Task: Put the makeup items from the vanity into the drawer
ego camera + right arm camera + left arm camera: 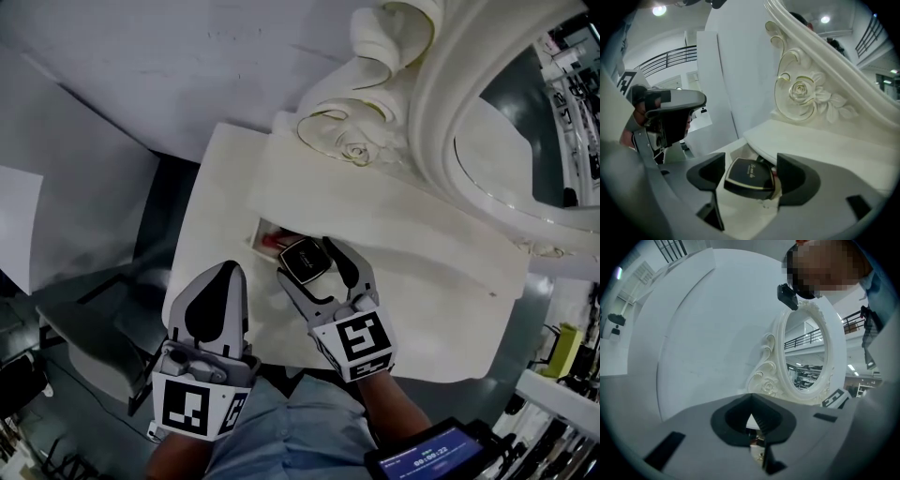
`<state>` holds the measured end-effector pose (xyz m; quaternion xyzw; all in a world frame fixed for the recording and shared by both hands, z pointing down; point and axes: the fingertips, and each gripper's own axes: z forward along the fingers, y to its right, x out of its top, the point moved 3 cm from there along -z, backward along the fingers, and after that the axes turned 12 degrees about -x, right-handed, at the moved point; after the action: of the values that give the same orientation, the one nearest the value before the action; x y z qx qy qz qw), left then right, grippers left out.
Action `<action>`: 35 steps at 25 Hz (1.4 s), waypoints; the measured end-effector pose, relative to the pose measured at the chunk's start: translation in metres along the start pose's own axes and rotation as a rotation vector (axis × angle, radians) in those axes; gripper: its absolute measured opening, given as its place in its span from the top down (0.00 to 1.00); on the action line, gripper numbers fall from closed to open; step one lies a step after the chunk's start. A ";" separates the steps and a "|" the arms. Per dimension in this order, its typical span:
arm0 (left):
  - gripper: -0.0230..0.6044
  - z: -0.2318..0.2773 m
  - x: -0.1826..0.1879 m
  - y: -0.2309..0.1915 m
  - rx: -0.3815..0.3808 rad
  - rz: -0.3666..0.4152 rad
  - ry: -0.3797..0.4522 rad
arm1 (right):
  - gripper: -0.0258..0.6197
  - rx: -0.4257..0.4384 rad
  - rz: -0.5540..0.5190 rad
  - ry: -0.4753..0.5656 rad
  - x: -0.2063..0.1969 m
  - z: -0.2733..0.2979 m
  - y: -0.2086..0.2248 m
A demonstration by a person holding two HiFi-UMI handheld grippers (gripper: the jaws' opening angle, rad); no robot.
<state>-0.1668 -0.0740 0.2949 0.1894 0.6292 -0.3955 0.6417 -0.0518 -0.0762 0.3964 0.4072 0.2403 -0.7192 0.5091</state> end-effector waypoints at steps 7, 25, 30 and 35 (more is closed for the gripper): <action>0.96 0.007 -0.001 0.005 -0.031 -0.003 -0.003 | 0.43 -0.079 -0.016 0.053 0.000 -0.015 0.013; 0.96 0.010 -0.001 0.009 -0.063 0.001 -0.014 | 0.94 -0.041 -0.113 -0.081 -0.025 -0.007 -0.004; 0.96 0.011 0.000 0.010 -0.066 0.004 -0.013 | 0.94 -0.028 -0.091 -0.092 -0.021 -0.003 -0.004; 0.96 0.012 0.003 0.010 -0.076 0.018 0.001 | 0.94 -0.078 -0.067 -0.010 -0.015 -0.013 0.002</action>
<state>-0.1518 -0.0779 0.2913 0.1710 0.6423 -0.3654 0.6517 -0.0431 -0.0589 0.4012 0.3751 0.2789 -0.7281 0.5013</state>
